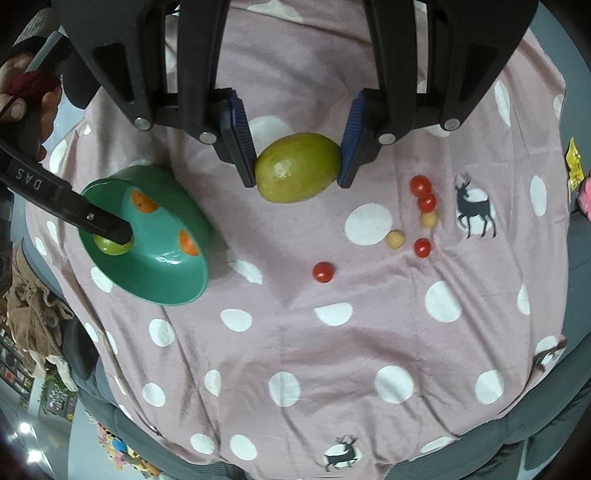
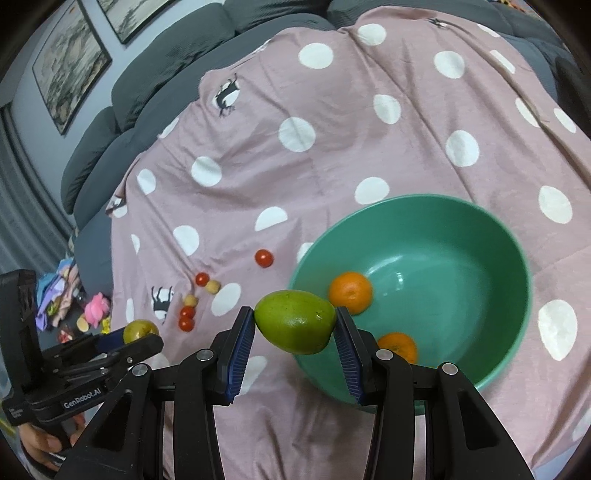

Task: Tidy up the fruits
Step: 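Carry both green plums over the green bowl, then open both tools to drop the green plums into the bowl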

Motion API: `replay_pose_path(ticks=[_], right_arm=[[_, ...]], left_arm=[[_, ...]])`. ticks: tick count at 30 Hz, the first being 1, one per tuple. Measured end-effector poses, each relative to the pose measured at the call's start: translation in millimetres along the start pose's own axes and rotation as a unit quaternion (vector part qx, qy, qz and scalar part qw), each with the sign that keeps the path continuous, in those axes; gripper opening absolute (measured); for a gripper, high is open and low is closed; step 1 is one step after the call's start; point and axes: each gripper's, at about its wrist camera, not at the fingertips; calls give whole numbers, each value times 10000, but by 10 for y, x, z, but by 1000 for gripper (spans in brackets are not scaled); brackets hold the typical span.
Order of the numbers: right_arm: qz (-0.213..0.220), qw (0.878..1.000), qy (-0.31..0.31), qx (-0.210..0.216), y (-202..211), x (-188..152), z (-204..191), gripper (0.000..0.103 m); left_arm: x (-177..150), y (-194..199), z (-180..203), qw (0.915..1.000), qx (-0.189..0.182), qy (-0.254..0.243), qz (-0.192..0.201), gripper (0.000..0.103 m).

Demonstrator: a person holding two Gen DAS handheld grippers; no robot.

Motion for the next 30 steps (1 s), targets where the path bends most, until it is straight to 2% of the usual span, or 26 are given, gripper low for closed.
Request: replay_pose_path(ticks=[18, 30], right_arm=[[245, 9985, -350, -352, 149, 94, 440, 46], [324, 9972, -416, -526, 150, 108, 638, 46]], left_arm=[[453, -322, 669, 9953, -704, -669, 49, 44], [579, -609, 1012, 9912, -739, -1091, -141, 44]])
Point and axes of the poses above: each gripper's, at about its wrist camera, not at the fingertips, and y roughly against the way its jaws point, z to its right, x to its top, and after that the axes turned 7 degrees about -y, right-handed
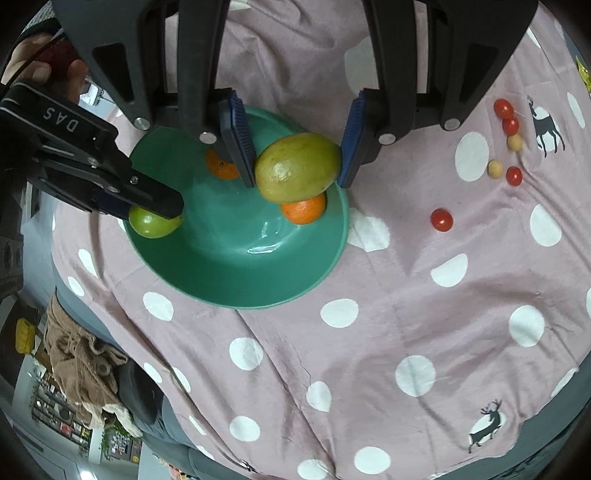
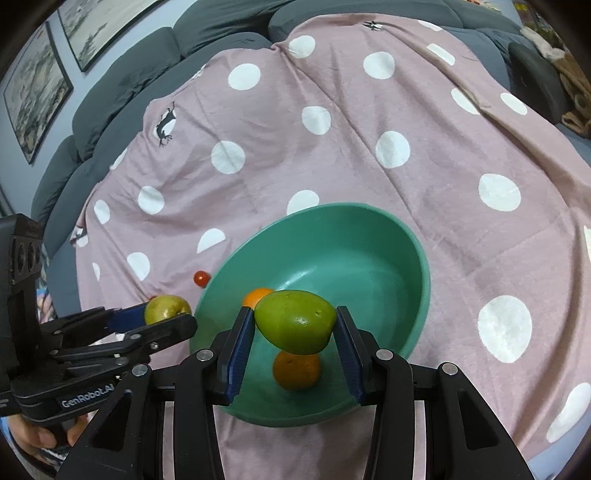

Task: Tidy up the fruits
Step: 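Open both tools to drop the green plums into the bowl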

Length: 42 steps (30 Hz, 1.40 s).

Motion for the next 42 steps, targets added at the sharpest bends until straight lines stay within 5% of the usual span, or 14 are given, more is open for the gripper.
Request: replay_pose_path(ticks=[38, 42], right_arm=[[-148, 9991, 204, -328, -105, 18, 12, 46], [-188, 9986, 219, -434, -112, 25, -5, 46]], left_arm=[[-8, -253, 127, 9984, 353, -340, -277, 45], [-31, -205, 90, 9987, 351, -280, -230, 55]])
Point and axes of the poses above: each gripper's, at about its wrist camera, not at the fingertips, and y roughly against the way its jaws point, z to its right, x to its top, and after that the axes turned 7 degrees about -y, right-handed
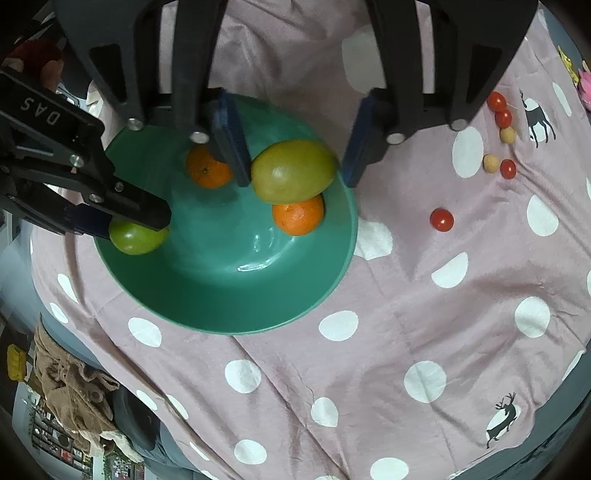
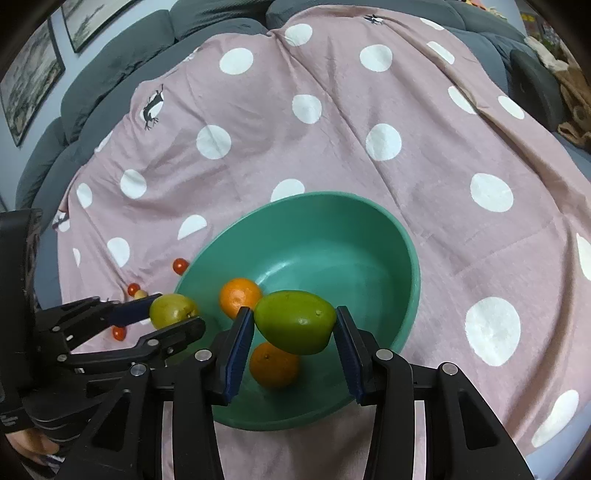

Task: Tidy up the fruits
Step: 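Open both tools to drop the green plums into the bowl, then move both tools back toward the remaining tomatoes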

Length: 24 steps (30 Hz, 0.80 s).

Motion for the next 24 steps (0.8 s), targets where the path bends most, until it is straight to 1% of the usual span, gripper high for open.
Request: replay_pose_path(ticks=[3, 5, 11, 18, 20, 24], right_arm=[[31, 10000, 25, -56, 15, -1, -17, 47], [56, 9999, 47, -102, 32, 1, -40, 50], [124, 9994, 218, -258, 102, -4, -139, 51], [199, 9990, 334, -212, 197, -12, -243, 51], [199, 9989, 369, -210, 215, -33, -280, 51], [170, 9986, 459, -198, 240, -75, -366, 51]], left_arm=[[-6, 58, -31, 9999, 32, 39, 89, 58], [-10, 83, -57, 9999, 26, 83, 125, 59], [-80, 194, -149, 9994, 41, 264, 216, 64], [-276, 269, -272, 9988, 124, 464, 131, 67], [-365, 276, -307, 9984, 130, 544, 93, 73], [-590, 248, -406, 9972, 123, 730, -122, 74]])
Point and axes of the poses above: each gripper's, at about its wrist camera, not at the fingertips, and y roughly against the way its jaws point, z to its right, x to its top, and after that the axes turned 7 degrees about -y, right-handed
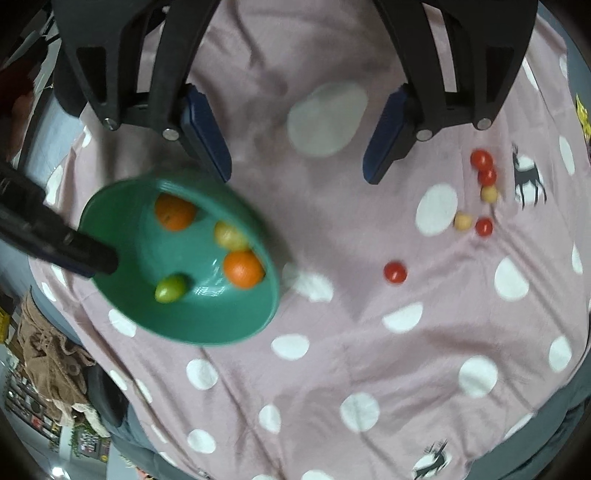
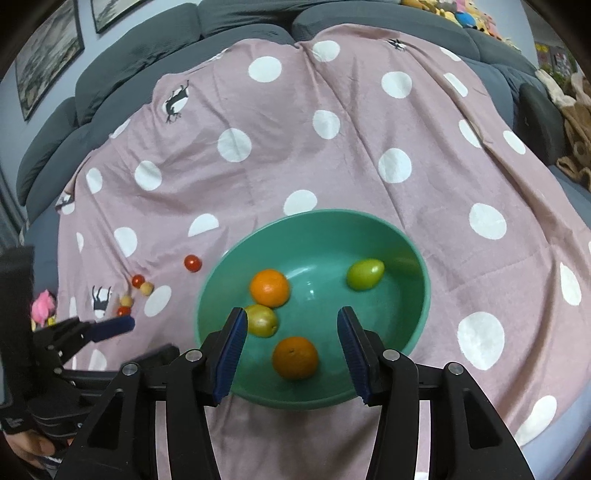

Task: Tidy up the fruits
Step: 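Move both tools back toward the remaining tomatoes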

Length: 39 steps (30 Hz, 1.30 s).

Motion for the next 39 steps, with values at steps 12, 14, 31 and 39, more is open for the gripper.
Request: replay_pose_path(ticks=[12, 14, 31, 39], right_arm=[[-301, 9981, 454, 282, -42, -181, -432, 51], [-373, 9971, 567, 339, -67, -216, -529, 51], [-1009, 9846, 1296, 605, -338, -505, -1213, 51], [-1340, 9782, 1407, 731, -577, -592, -1448, 51]], left_arm=[[-438, -8, -404, 9974, 146, 594, -372, 86], [-504, -8, -469, 9967, 168, 689, -403, 86], [-1079, 175, -1120, 9828, -59, 1842, -105, 86], [-1330, 336, -1610, 9672, -186, 2516, 289, 84]])
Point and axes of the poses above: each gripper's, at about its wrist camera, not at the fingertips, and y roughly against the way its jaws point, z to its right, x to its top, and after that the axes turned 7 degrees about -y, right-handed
